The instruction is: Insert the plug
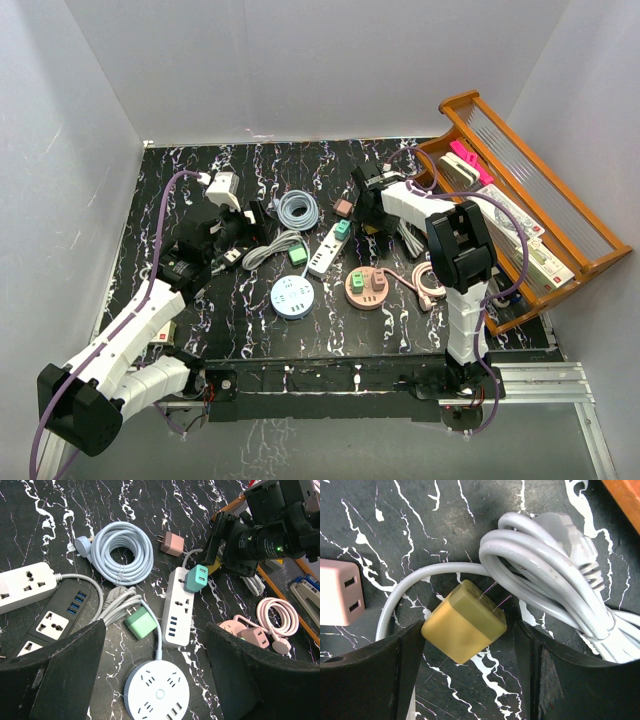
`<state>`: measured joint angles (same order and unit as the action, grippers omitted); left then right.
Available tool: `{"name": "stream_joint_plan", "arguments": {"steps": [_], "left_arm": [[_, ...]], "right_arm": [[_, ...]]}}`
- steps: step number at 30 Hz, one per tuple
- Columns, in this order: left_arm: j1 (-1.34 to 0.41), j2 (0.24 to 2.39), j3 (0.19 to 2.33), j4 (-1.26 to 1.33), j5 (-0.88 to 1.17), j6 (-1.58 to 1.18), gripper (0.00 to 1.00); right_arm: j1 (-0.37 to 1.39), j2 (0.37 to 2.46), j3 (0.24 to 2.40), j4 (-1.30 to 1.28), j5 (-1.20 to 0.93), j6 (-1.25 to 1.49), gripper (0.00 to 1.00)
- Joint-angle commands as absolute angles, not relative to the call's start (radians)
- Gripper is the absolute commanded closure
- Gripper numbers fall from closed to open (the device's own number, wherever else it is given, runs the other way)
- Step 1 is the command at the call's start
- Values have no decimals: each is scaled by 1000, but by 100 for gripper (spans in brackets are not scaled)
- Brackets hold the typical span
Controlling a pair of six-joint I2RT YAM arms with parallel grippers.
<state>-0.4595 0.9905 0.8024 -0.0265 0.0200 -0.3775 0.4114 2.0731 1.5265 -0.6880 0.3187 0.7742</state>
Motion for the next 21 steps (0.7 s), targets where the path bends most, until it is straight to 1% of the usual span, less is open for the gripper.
{"name": "stream_joint_plan", "arguments": {"steps": [1, 5, 10, 12, 16, 19, 21], "left_arm": [[-462, 970, 797, -4, 23, -368, 21], [-462, 964, 807, -27, 6, -365, 21], [-462, 946, 804, -51, -20, -366, 21], [-462, 941, 796, -52, -20, -371, 21], [-462, 949, 790, -51, -18, -385, 21], [-461, 963, 797, -47, -11, -394, 21], [-462, 972, 800, -45, 1, -403, 21]], "right_arm": [[403, 2077, 1586, -690, 395, 877, 32], [403, 2072, 1559, -625, 390, 951, 34], [403, 2088, 1572, -679, 419, 1018, 37], [403, 2069, 1547, -680, 425, 1030, 41], [403, 2019, 1442, -597, 390, 1021, 46], [403, 2013, 1425, -591, 369, 1010, 48], [403, 2006, 1426, -595, 357, 1002, 51]]}}
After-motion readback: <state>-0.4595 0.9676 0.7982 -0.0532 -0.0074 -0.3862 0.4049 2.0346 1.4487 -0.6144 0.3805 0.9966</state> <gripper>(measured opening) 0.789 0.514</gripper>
